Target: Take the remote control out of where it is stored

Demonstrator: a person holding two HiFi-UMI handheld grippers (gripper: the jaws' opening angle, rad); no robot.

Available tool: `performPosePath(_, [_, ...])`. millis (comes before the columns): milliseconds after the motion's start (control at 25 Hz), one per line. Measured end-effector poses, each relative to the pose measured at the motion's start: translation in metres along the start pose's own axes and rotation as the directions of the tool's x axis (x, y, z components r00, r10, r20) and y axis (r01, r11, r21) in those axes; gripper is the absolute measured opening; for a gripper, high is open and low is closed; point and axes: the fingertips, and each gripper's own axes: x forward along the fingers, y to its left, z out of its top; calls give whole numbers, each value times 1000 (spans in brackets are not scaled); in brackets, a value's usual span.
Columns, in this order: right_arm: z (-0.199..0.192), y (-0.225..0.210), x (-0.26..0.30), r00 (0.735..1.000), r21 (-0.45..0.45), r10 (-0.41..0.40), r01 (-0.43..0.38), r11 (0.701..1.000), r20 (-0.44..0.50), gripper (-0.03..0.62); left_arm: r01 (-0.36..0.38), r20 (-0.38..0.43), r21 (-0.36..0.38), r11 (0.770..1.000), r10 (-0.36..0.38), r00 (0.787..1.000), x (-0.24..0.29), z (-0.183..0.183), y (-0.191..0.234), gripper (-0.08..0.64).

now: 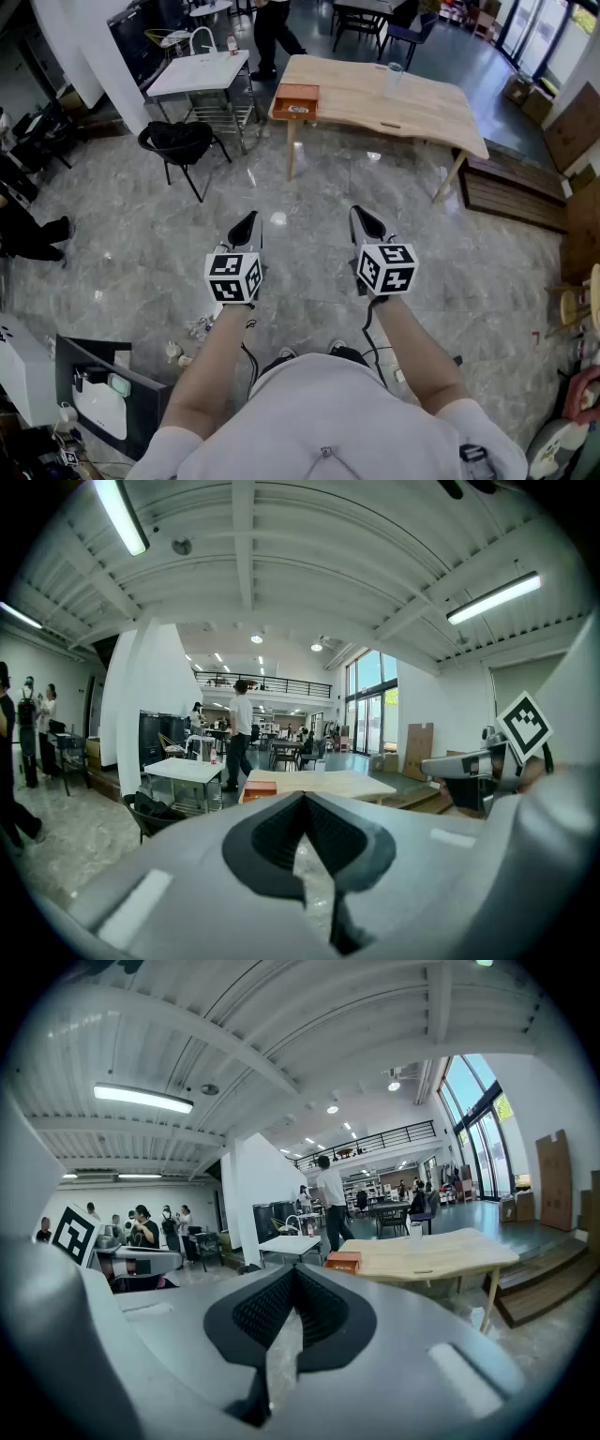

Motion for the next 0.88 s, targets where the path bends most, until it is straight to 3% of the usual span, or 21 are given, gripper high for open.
performPosePath(880, [-3, 9, -12, 999, -6, 2, -2, 1000, 38, 28, 11, -16, -6, 1000, -11, 1000, -13, -16, -3, 0])
